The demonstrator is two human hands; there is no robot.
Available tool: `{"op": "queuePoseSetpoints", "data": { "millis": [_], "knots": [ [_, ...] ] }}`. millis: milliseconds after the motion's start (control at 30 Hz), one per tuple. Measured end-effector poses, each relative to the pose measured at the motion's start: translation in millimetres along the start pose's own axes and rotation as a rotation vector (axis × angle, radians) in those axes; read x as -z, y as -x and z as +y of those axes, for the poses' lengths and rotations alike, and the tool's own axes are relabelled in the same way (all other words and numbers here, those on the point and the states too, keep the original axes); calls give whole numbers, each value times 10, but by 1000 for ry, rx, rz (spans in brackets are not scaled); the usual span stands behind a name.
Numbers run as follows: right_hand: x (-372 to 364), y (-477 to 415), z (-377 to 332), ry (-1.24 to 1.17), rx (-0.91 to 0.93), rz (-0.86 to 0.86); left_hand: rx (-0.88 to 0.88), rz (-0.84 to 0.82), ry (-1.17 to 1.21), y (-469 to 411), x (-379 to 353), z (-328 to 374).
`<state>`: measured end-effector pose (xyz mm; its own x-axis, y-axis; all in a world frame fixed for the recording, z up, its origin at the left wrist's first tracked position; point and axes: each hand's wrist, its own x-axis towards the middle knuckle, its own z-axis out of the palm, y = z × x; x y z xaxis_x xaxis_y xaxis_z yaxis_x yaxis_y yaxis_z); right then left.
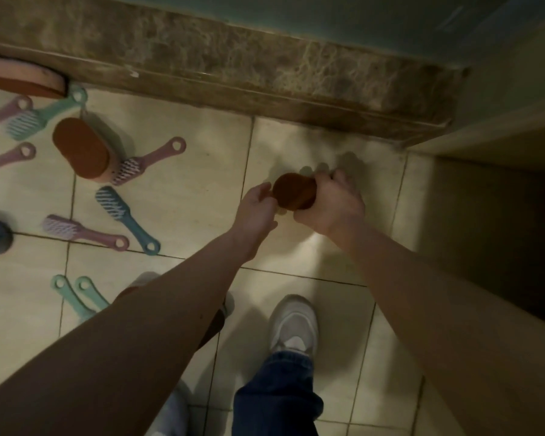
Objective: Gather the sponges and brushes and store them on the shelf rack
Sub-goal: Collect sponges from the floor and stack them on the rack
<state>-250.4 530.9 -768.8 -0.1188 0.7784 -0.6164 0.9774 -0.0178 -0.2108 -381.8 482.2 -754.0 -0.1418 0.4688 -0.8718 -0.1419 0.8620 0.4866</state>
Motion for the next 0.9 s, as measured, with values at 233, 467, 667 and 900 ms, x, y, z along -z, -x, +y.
{"op": "queuePoseSetpoints", "data": {
  "millis": [233,467,667,900],
  "knots": [
    [-194,625,-298,-499,-50,-76,52,57,193,459,266,-153],
    [-496,1145,-712,-679,20,-276,-4,256,83,813,868,-468],
    [-928,1438,-1171,-531,175,-425,-51,388,13,993,1404,-964],
    [-1509,1642,-1117,39,440,-306,-68,349,-6,1039,1732,-1473]
  ]
}}
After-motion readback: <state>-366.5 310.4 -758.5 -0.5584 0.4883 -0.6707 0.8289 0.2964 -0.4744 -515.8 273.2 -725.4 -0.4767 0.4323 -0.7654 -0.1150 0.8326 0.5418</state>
